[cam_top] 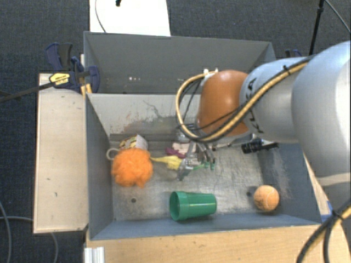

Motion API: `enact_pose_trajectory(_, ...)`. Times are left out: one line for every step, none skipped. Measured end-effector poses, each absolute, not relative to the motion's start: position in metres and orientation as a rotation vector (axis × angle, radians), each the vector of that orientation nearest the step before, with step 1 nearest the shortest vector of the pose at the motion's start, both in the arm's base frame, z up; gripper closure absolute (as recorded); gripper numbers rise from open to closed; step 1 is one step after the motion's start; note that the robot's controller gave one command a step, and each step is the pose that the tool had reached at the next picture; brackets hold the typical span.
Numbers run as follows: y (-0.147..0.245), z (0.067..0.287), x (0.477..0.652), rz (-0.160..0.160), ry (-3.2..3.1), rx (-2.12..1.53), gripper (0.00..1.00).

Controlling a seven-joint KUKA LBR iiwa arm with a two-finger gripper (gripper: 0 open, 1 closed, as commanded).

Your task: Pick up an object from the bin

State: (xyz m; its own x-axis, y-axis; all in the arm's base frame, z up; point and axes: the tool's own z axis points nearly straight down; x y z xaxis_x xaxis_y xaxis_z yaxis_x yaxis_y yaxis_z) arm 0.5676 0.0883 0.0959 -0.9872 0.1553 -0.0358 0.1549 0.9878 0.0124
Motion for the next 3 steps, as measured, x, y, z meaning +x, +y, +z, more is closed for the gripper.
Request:
enact_pose_trajectory(0.069,0.092,0.57,0.022,3.09,0.272,0.0)
enact_pose_trajectory(0.067,0.097,0.57,0.007,3.1,0.24,0.0)
enact_pose_trajectory(0.074,0.092,0.584,0.008,3.075,0.572,0.0)
